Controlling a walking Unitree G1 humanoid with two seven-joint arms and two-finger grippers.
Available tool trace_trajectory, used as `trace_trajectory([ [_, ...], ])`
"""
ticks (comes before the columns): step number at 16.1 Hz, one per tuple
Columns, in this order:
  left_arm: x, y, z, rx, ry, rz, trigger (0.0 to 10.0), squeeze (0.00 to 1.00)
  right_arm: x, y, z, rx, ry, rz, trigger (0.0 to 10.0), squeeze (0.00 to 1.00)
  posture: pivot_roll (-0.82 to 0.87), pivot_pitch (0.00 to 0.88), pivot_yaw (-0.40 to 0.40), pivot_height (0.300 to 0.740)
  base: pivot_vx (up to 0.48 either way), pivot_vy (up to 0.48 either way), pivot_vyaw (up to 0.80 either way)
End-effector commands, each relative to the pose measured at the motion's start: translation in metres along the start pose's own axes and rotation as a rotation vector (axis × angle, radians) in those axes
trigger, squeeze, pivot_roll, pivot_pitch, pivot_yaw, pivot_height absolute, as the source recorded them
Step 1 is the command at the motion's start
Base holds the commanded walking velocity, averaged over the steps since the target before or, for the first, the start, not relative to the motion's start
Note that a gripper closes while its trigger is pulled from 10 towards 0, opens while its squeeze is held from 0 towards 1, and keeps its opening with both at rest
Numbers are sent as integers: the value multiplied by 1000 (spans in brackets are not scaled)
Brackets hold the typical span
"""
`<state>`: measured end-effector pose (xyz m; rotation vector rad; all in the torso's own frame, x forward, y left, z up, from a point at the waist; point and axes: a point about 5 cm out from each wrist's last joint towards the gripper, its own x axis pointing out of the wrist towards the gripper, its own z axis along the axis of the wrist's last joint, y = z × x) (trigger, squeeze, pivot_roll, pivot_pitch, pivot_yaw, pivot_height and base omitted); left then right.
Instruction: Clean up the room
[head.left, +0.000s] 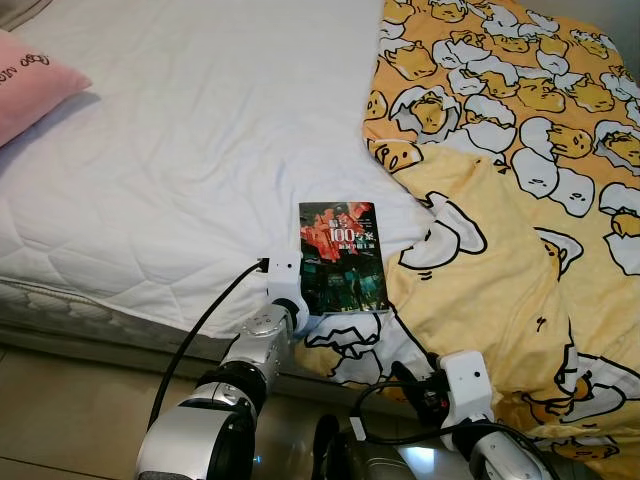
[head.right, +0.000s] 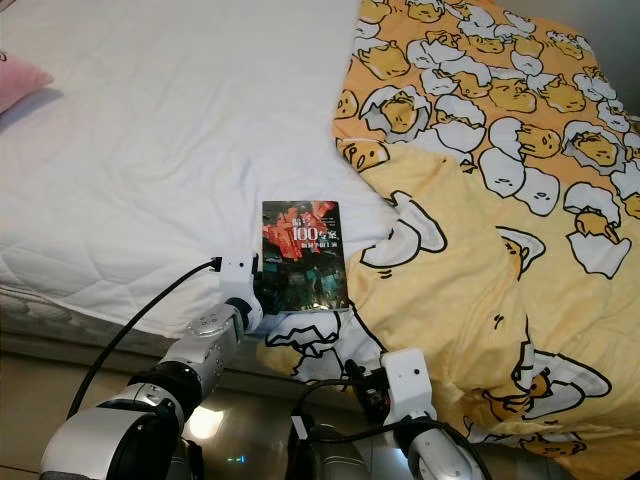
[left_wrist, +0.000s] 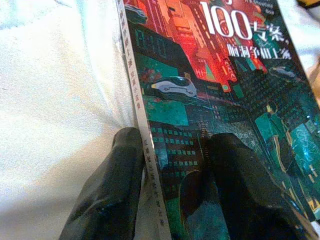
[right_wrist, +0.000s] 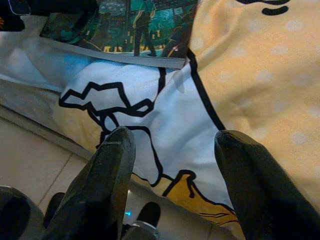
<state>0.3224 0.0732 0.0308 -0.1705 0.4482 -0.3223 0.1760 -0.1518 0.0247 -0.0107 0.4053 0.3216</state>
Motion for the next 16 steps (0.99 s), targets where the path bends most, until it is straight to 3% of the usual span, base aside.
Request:
trace_trajectory([
  [1,1,-28,-18,-76,70,-118,0,0,-6,-8,-2,24,13,-27,10000,0,-125,213,-171,736,0,0,0],
  [2,1,-29,-15,-140,58,-134,0,0,-6,-8,-2,28,15,-26,10000,0,-127,214,-169,736,0,0,0],
  [7,4,-30,2,-180,-45,-172,0,0,-6,-3,2,39,-19,-6,10000,0,-131,215,-163,736,0,0,0],
  [10,6,-30,26,-231,-158,-217,0,0,-3,-5,2,35,-21,-10,10000,0,-122,199,-152,736,0,0,0],
  [12,5,-14,58,-256,-302,-202,0,0,3,-7,6,25,-34,-23,10000,0,-115,176,-143,736,0,0,0],
  [15,2,-1,79,-244,-395,-191,0,0,5,-9,6,22,-34,-26,10000,0,-104,159,-136,736,0,0,0],
  [16,-2,7,92,-206,-451,-181,0,0,8,-10,7,18,-41,-32,10000,0,-100,150,-130,736,0,0,0],
])
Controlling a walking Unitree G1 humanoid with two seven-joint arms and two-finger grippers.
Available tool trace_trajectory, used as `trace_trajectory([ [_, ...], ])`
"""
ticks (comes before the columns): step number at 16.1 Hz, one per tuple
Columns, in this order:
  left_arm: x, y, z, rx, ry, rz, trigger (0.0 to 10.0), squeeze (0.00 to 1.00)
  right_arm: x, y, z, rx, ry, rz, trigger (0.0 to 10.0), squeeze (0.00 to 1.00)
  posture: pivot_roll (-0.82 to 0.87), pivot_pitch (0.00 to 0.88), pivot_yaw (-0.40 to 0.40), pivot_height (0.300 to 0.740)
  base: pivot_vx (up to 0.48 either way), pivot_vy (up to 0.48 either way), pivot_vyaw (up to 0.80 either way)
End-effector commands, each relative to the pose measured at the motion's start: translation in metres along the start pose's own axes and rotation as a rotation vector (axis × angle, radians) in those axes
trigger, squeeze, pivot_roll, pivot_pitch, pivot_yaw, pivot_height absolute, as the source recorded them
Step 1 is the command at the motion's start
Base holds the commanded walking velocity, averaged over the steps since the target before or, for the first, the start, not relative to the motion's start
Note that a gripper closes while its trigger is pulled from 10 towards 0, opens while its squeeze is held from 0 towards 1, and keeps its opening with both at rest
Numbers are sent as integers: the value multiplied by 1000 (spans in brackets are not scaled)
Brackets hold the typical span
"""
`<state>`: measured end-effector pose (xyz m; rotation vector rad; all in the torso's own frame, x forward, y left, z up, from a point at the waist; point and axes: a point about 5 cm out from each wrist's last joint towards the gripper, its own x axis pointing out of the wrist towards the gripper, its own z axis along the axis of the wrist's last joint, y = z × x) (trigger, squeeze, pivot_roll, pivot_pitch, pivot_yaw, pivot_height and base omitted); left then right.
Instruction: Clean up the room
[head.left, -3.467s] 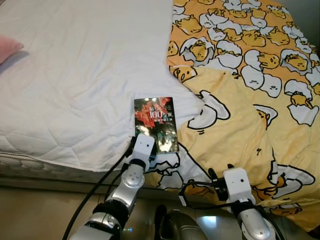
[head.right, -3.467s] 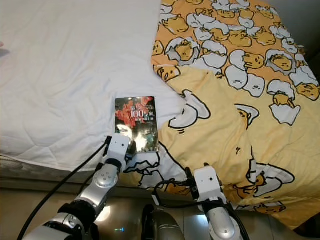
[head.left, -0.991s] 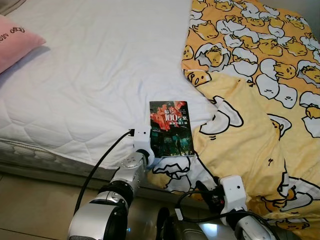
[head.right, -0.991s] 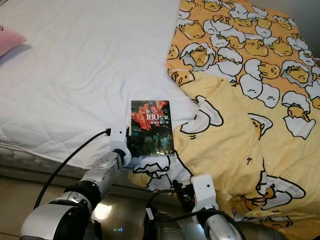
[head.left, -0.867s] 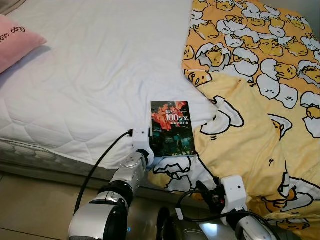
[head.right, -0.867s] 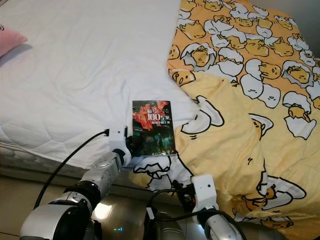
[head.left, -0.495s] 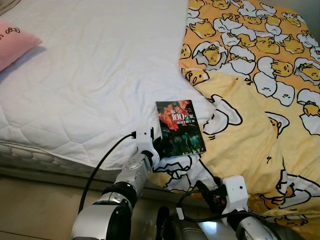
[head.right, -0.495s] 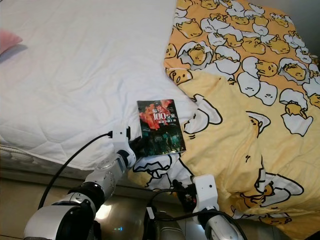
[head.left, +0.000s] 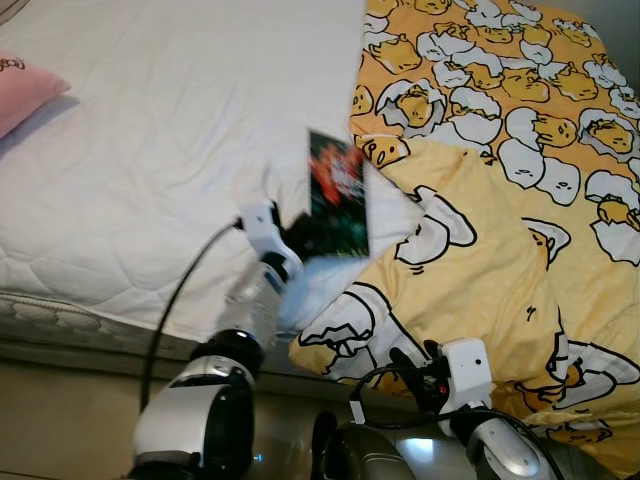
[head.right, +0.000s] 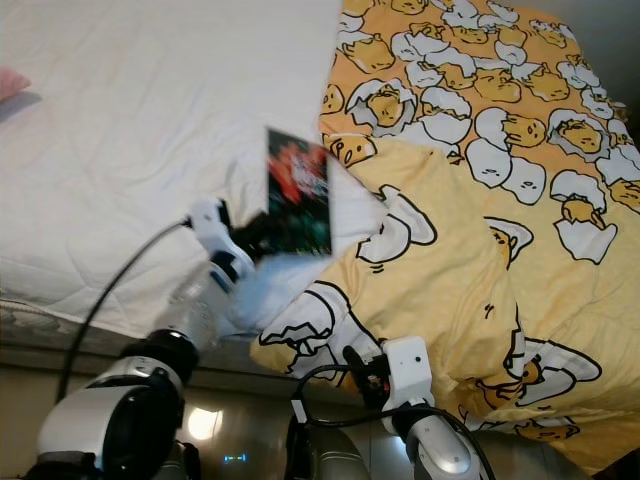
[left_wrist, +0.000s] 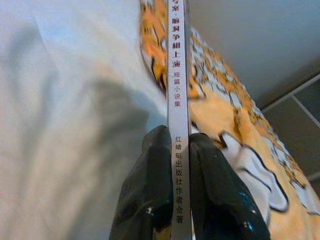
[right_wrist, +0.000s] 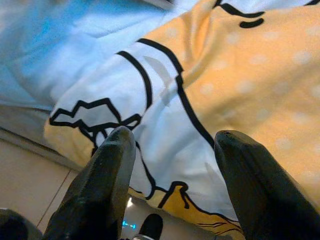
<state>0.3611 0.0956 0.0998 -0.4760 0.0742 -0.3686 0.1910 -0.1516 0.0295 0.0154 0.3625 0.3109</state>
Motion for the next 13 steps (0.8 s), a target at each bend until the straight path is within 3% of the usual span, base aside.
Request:
trace_trajectory([
  [1,5,-5,19,78,-75,-38,0,0,0,-8,1,-8,-10,-41,10000,0,-98,141,-119,736,0,0,0],
  [2,4,-2,23,121,-81,-36,0,0,2,-9,3,-10,-24,-55,10000,0,-96,129,-108,736,0,0,0],
  [3,3,1,30,220,-89,-31,0,0,6,-13,14,-17,-73,-99,10000,0,-89,106,-91,736,0,0,0],
  [5,-5,9,55,481,-137,-52,0,0,4,-33,61,-39,-288,-316,10000,0,-78,96,-54,736,0,0,0],
  [8,-18,21,60,608,-85,-75,0,0,3,-34,95,-114,-467,-417,10000,0,-73,55,23,736,0,0,0],
  [10,-22,19,59,651,-72,-72,0,0,5,-37,104,-109,-526,-464,10000,0,-59,5,39,736,0,0,0],
  [11,-21,12,58,669,-73,-67,3843,0,7,-39,106,-101,-538,-477,10000,0,-40,0,40,736,0,0,0],
  [12,-20,6,59,692,-88,-67,10000,0,9,-41,105,-91,-534,-482,10000,0,-28,0,35,736,0,0,0],
  [13,-18,5,60,660,-97,-60,10000,0,14,-41,99,-93,-512,-476,10000,0,-19,0,28,736,0,0,0],
])
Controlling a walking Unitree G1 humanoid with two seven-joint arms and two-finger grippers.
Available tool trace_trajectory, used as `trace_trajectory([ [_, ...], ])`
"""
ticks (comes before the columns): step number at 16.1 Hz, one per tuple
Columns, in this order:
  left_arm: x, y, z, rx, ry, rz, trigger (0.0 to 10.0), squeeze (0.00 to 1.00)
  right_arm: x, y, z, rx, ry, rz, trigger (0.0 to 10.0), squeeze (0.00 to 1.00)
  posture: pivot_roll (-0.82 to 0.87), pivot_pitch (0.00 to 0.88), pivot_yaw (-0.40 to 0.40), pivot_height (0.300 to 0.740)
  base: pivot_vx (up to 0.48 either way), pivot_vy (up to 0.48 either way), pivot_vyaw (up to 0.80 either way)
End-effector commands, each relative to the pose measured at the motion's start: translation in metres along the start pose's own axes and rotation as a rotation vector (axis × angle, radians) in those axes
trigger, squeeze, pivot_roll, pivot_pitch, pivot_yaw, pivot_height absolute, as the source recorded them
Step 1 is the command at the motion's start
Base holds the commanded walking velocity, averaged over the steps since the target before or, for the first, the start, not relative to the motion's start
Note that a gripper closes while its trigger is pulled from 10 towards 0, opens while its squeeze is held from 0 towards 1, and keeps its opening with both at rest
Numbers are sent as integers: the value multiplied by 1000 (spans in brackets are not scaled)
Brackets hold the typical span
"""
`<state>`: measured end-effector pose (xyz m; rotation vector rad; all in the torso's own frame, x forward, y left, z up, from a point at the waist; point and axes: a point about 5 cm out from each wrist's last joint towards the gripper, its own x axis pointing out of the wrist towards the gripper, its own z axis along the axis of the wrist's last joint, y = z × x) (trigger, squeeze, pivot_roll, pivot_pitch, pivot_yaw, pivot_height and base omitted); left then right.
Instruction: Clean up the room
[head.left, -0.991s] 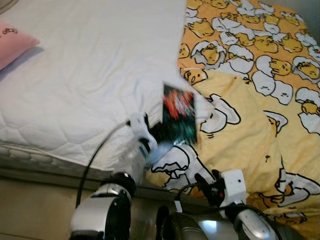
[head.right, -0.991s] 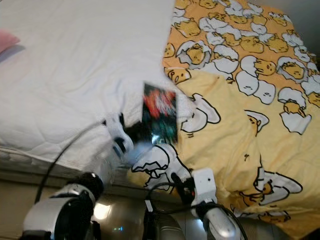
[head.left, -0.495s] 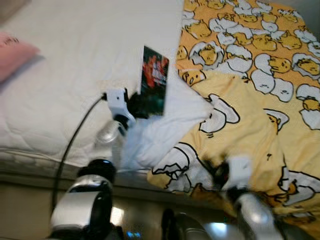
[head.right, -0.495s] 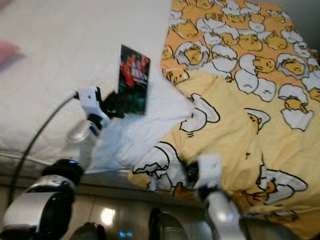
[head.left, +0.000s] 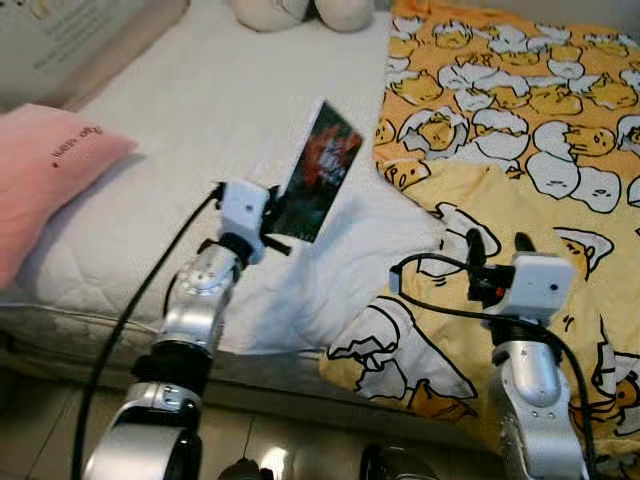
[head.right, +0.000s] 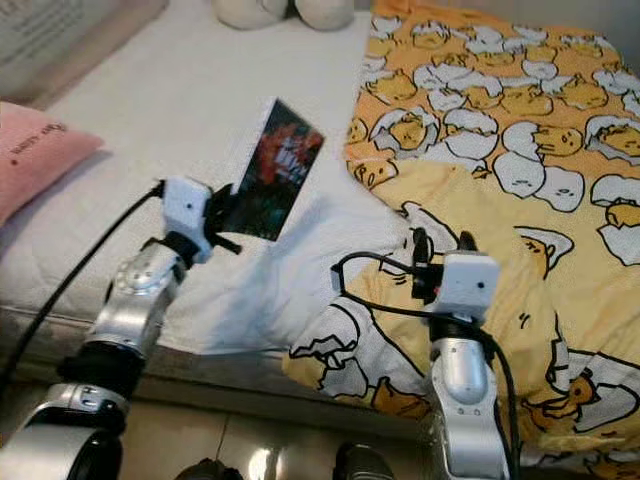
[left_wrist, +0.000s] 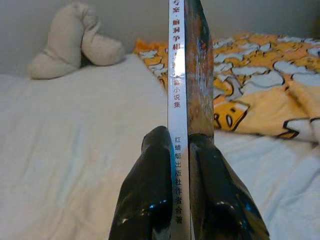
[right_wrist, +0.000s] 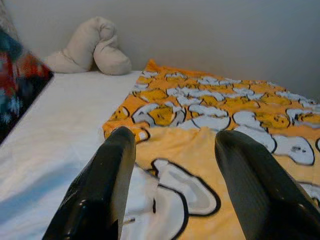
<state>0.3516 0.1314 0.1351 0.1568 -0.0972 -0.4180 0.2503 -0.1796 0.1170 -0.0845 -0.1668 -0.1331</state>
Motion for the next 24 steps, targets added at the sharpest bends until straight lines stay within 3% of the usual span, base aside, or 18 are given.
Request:
trace_trajectory([
  [1,5,7,14,-1,-43,38,10000,0,1,1,-6,0,18,-8,10000,0,-13,0,20,736,0,0,0],
  [6,11,27,15,-84,-2,245,10000,0,16,23,-20,30,60,87,10000,0,5,0,17,736,0,480,0],
  [8,12,25,12,-106,4,260,10000,0,19,24,-21,33,57,98,10000,0,1,0,21,736,0,480,0],
  [14,15,13,-1,-26,78,115,10000,0,13,26,-32,57,70,72,10000,0,-22,0,56,736,0,480,0],
  [18,18,12,-1,-23,85,107,10000,0,7,35,-37,72,82,82,10000,0,-15,0,61,736,0,480,0],
  [21,19,9,-6,47,118,104,10000,0,10,40,-37,75,80,95,10000,0,-6,0,55,736,0,160,0],
  [22,20,9,-4,-30,89,94,10000,0,11,41,-38,68,80,99,10000,0,-2,0,60,736,0,0,0],
  [24,21,9,-4,-27,98,99,10000,0,14,40,-40,67,83,93,10000,0,5,0,67,736,422,0,0],
])
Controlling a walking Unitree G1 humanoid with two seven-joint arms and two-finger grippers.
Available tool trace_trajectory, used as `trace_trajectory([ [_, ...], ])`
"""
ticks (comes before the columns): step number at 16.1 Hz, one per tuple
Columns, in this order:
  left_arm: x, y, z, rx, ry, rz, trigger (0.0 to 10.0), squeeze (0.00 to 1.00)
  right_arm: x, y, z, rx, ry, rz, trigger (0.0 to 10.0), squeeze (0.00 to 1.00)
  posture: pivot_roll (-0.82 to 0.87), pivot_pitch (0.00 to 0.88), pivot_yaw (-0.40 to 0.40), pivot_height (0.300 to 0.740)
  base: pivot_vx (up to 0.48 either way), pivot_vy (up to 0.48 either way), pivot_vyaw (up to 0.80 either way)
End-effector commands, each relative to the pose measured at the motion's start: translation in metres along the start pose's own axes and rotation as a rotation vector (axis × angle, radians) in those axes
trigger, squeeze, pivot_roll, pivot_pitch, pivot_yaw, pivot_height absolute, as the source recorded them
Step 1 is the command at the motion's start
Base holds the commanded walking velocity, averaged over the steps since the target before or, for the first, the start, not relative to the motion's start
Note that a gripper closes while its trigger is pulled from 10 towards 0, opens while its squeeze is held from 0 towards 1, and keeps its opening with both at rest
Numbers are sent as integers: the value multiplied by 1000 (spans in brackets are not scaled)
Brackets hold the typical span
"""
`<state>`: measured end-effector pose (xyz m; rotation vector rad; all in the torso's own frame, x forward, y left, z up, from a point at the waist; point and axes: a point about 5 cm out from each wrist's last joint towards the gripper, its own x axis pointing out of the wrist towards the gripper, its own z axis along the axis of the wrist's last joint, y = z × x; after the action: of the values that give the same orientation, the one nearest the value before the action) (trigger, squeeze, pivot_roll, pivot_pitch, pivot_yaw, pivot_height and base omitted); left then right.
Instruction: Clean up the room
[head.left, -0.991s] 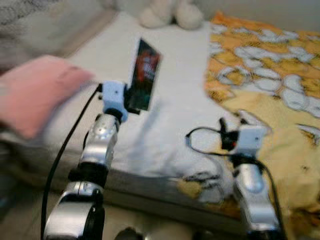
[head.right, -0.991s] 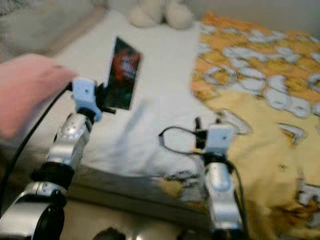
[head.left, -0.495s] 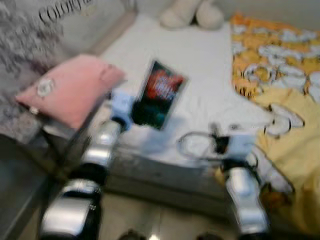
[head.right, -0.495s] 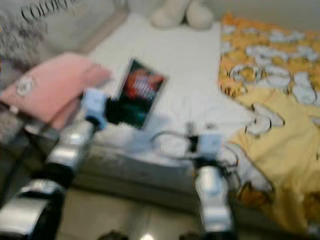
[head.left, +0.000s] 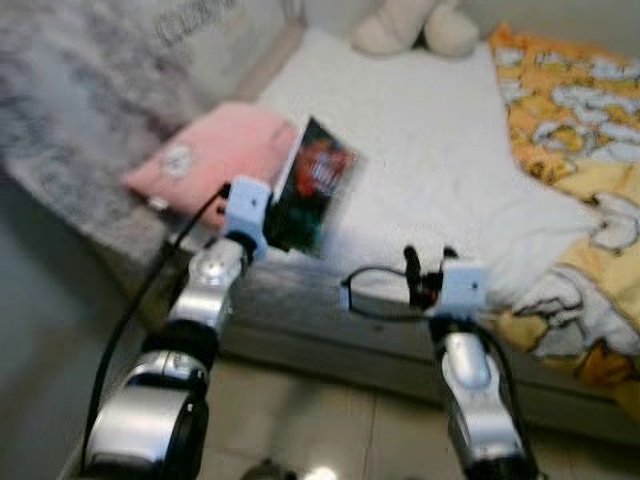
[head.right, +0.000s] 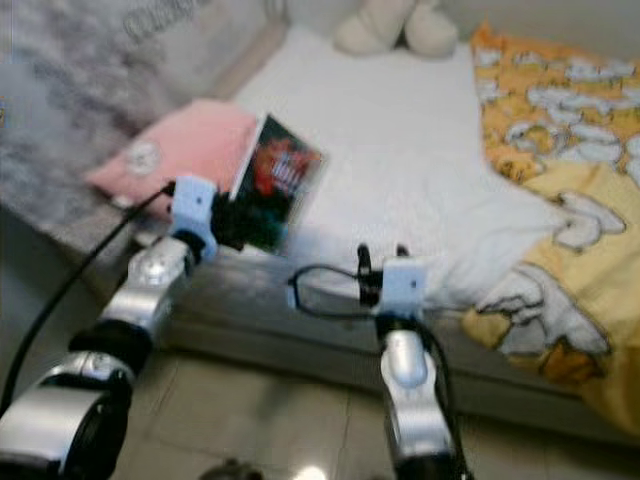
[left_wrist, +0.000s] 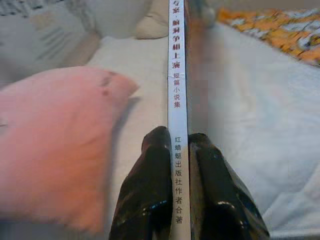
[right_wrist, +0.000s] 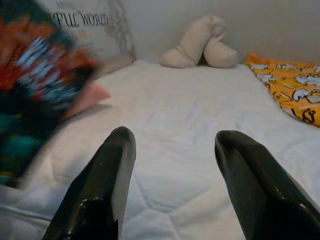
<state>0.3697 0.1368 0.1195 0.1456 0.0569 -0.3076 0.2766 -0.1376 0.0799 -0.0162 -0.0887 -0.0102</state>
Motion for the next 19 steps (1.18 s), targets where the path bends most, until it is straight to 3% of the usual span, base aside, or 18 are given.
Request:
trace_trajectory([
  [1,5,-1,16,11,-61,-1,10000,0,1,-7,-2,-3,2,-30,10000,0,6,0,68,736,480,0,0],
  [6,7,1,18,6,-75,20,10000,0,0,-4,-7,-17,19,-5,10000,0,22,0,45,736,480,0,0],
  [11,5,1,10,-3,-59,37,10000,0,-5,-13,-9,-30,34,-17,10000,0,10,0,19,736,480,0,0],
  [19,10,-3,18,30,-64,-20,10000,0,-17,-10,-15,-19,58,-12,10000,0,6,0,29,736,480,0,0],
])
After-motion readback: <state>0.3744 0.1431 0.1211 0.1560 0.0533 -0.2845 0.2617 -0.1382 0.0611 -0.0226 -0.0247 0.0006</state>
